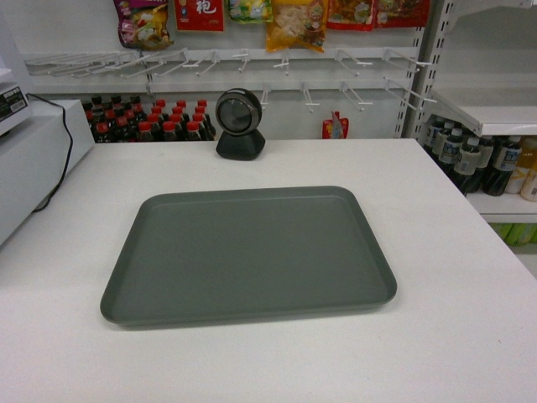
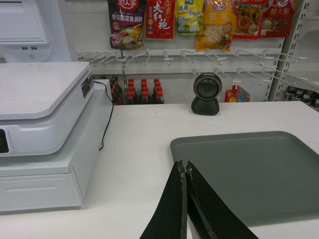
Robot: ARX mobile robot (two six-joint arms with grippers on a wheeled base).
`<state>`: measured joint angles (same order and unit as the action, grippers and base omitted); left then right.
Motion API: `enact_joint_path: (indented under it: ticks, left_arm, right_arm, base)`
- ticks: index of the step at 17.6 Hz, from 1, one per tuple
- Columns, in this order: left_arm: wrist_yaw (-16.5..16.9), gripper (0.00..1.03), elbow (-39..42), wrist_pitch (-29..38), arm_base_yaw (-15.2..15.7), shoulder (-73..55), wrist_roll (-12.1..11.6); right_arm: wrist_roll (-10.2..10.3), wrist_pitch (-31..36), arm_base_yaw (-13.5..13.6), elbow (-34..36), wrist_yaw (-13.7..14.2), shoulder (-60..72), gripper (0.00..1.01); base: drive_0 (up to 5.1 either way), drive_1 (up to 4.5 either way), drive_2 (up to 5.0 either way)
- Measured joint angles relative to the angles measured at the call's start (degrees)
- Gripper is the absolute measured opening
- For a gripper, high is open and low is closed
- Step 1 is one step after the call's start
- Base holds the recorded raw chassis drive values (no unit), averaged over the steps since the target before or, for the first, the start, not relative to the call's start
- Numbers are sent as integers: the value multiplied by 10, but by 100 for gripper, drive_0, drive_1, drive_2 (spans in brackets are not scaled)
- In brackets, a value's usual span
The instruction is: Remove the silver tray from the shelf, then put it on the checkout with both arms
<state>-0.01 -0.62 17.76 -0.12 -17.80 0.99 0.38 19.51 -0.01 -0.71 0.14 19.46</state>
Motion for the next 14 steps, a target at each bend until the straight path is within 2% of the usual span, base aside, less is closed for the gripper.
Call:
enact_joint_path:
  ticks: [7, 8, 9, 10, 11, 13, 14]
  left_arm:
    - [0, 1, 0, -77, 0, 78, 0]
    - [-1, 1, -2, -115, 0, 104, 0]
    - [0, 1, 0, -187, 0, 162, 0]
    - [1, 1, -2, -169, 0, 172, 0]
    - [0, 1, 0, -185, 2, 172, 0]
    - [0, 1, 0, -178, 1, 172, 0]
    - [0, 2, 0, -181, 1, 172, 0]
  right_arm:
    - [0, -85, 0, 0, 0, -85, 2]
    - [0, -93, 0, 0, 0, -93, 2]
    - [0, -125, 0, 0, 0, -115, 2]
    - [0, -200, 0, 0, -1, -170, 2]
    - [0, -186, 0, 0, -2, -192, 2]
    - [0, -200, 0, 0, -1, -191, 2]
    - [0, -195, 0, 0, -2, -192, 5]
  base:
    - [0, 0, 0]
    - [0, 0, 0]
    - [0, 0, 0]
    - [0, 0, 0]
    - [0, 0, 0]
    - [0, 0, 0]
    - [0, 0, 0]
